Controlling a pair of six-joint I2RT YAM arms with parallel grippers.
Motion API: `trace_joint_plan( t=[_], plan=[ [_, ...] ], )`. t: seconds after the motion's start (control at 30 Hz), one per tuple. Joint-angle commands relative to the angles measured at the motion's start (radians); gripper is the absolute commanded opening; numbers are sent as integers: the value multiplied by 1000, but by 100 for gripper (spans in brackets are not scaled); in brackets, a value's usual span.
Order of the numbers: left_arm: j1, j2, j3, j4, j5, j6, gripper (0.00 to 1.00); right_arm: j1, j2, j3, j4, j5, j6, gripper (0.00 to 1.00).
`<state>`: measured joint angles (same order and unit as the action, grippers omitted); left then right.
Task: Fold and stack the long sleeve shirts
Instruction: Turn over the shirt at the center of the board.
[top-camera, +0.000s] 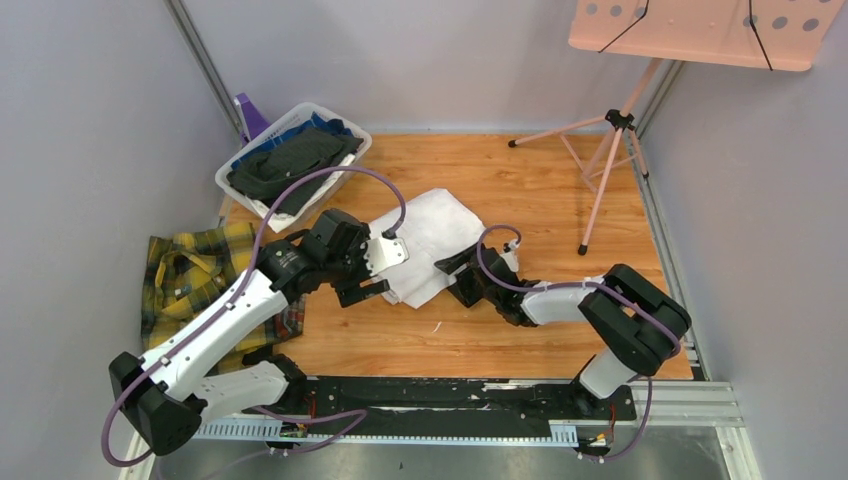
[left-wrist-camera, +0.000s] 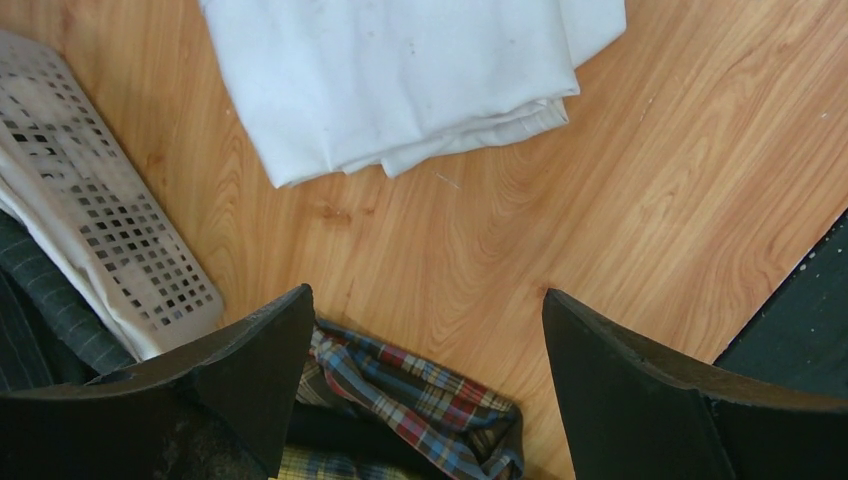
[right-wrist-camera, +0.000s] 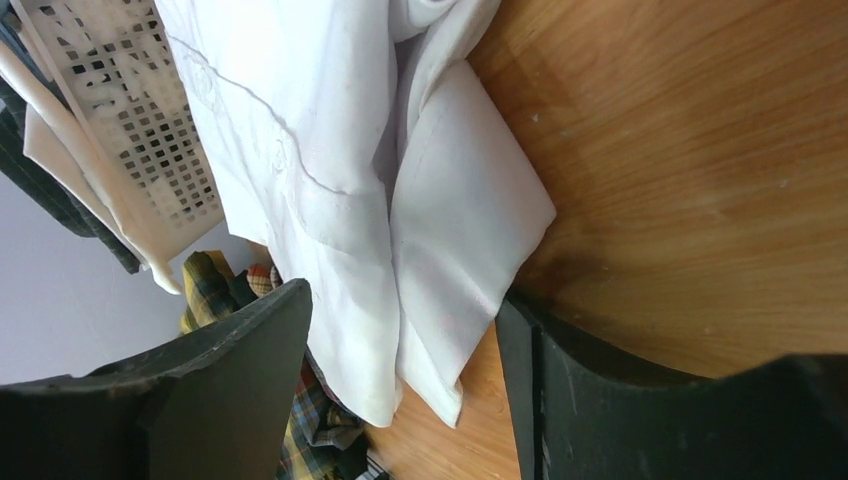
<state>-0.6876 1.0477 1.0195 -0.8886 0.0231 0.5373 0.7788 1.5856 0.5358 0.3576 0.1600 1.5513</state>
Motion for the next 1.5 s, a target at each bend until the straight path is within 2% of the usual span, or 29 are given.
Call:
trace_joint_plan(
  t=[0.0,0.17,0.27,0.33,0.47,0.5,0.63,0.8,0.9,0.97,1.03,1.1,1.2,1.33,1.47],
  plan=[
    [-1,24,-4,3,-33,3,92,17,74,-2,-31,69,74,69],
    [3,83,-16,81,-84,22,92,-2,145,32,-33,100,153,66],
    [3,114,-8,83,-68,15,91,-5,196,73,-28,98,160,57],
    [3,114,-17,83,-76,19,90,-17,230,100,-21,93,151,43],
    [6,84,-49,80,-109,28,90,-47,251,125,-26,79,102,6],
    [6,76,-58,73,-111,28,90,-58,245,134,-42,72,82,0],
    [13,21,-73,47,-121,21,89,-97,166,174,-158,81,-44,0],
    [43,-25,-46,11,-111,0,88,-145,-35,229,-329,61,-278,0],
    [60,-49,-19,-6,-109,-12,88,-207,-124,310,-527,-32,-447,0],
    [75,-70,-4,-20,-107,-15,87,-289,-182,351,-686,-161,-563,0],
    [79,-97,3,-26,-111,-17,86,-385,-257,397,-831,-219,-660,0],
    [83,-122,2,-23,-117,-18,86,-449,-339,483,-986,-183,-731,0],
    [88,-143,5,-23,-116,-23,86,-497,-432,642,-1128,-127,-830,0],
    [89,-146,26,-25,-88,-41,85,-471,-303,988,-1379,-84,-973,0],
    [88,-147,25,-23,-74,-48,85,-314,-63,1148,-1533,79,-1042,0]
  ],
)
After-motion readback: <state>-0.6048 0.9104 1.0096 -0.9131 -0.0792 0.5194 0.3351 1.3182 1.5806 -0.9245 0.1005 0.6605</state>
